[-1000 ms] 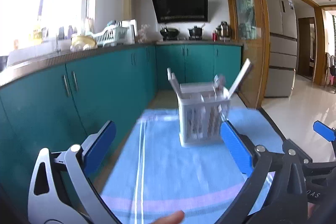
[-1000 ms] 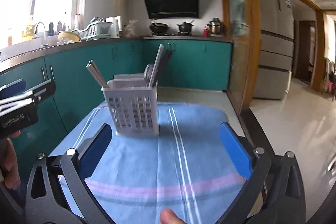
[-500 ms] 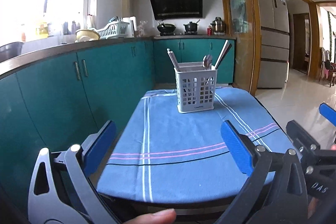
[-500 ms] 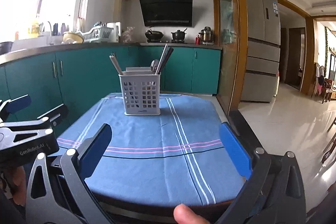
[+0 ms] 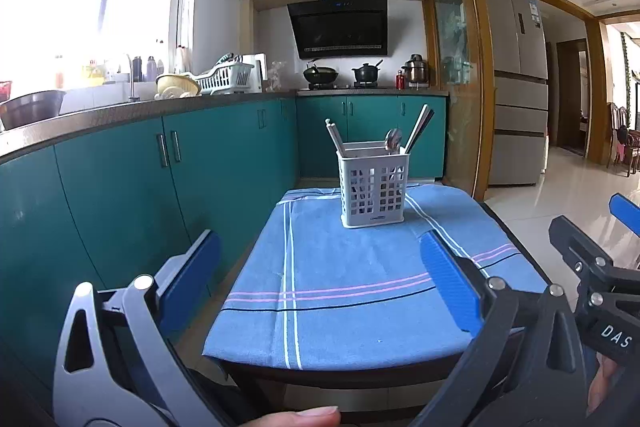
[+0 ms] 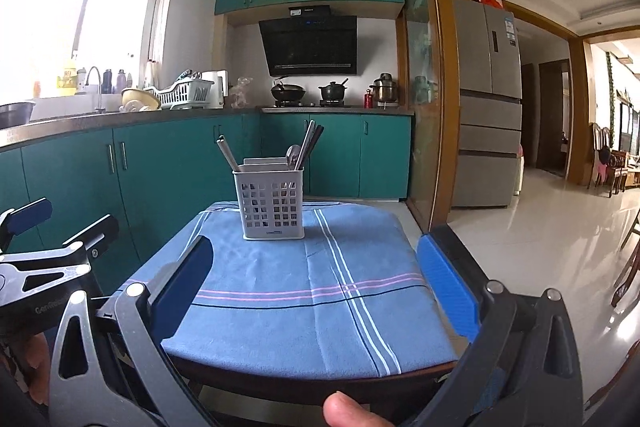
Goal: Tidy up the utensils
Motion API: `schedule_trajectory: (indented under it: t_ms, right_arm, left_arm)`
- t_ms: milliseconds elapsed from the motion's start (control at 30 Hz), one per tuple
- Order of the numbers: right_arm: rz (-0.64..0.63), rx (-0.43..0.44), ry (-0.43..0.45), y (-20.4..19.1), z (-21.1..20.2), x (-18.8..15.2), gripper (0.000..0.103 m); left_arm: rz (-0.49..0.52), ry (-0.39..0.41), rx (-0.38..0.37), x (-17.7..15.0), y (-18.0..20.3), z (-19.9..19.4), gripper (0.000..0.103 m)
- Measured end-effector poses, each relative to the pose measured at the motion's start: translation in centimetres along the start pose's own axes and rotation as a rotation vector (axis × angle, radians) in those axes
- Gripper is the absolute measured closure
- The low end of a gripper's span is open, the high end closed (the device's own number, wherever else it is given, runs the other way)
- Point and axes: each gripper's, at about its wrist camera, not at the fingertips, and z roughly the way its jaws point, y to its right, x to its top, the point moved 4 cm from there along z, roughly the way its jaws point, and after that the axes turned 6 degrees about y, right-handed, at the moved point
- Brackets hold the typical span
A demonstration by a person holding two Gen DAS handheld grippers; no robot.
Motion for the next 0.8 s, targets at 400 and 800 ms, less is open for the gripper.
schedule_trajectory:
  t_ms: [400,800]
  right_arm:
    - [-0.005,0.003,0.000,0.15,-0.48,-0.12,0.003]
    - [-0.007,0.004,0.004,0.18,-0.73,-0.35,0.003]
  left_arm:
    - [0.009,0.009,-0.005,0.00,0.20,-0.59,0.004]
    - [0.015,0.012,-0.016,-0.04,0.60,-0.71,0.004]
